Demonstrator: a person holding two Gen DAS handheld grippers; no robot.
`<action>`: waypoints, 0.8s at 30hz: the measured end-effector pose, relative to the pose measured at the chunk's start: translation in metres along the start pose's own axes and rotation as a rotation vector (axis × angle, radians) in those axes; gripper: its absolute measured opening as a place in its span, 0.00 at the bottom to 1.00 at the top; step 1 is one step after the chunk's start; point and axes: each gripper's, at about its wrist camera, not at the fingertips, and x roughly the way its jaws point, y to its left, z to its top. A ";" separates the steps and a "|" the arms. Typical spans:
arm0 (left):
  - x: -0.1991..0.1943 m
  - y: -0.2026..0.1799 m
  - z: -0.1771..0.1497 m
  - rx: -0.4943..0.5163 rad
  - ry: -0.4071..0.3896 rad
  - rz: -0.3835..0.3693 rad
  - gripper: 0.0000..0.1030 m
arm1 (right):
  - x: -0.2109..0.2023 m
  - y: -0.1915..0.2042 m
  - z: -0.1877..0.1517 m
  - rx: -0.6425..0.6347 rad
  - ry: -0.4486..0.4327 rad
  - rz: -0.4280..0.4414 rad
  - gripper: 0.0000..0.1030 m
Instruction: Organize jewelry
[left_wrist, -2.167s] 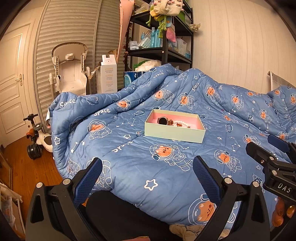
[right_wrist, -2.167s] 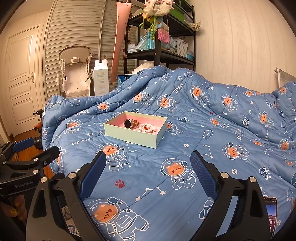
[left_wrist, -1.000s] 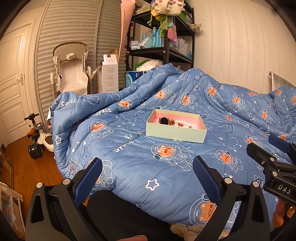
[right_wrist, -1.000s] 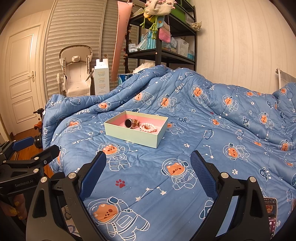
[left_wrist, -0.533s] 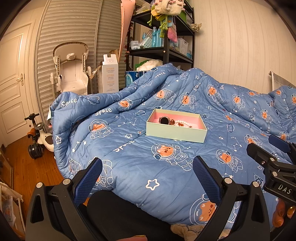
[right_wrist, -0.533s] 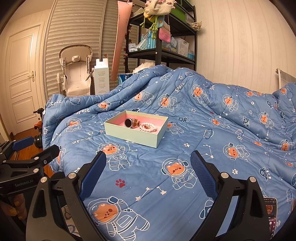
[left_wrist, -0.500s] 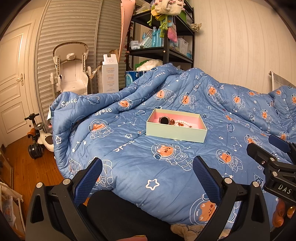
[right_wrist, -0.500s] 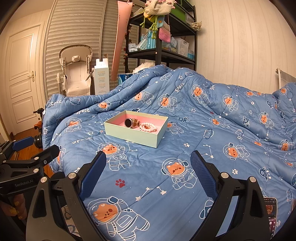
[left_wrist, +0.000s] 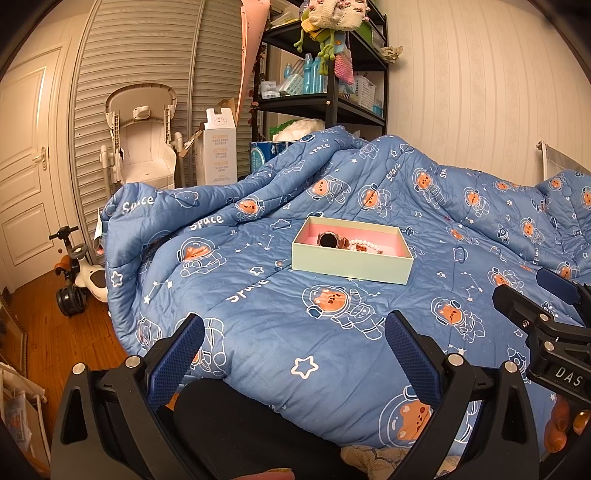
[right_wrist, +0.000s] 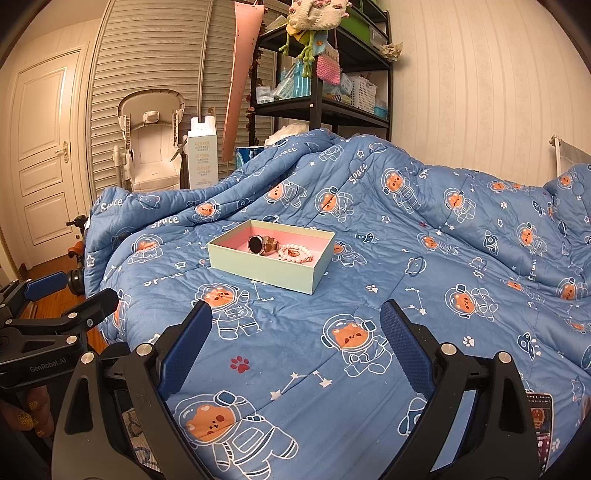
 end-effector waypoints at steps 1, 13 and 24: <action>0.000 0.000 0.000 0.001 0.000 0.001 0.94 | 0.000 0.000 -0.001 0.000 0.000 0.000 0.88; 0.000 0.001 0.000 0.002 0.004 0.001 0.94 | 0.000 -0.001 -0.002 0.001 0.003 -0.002 0.88; -0.001 0.002 -0.001 0.000 -0.003 -0.002 0.94 | 0.000 -0.001 -0.002 0.001 0.003 -0.002 0.88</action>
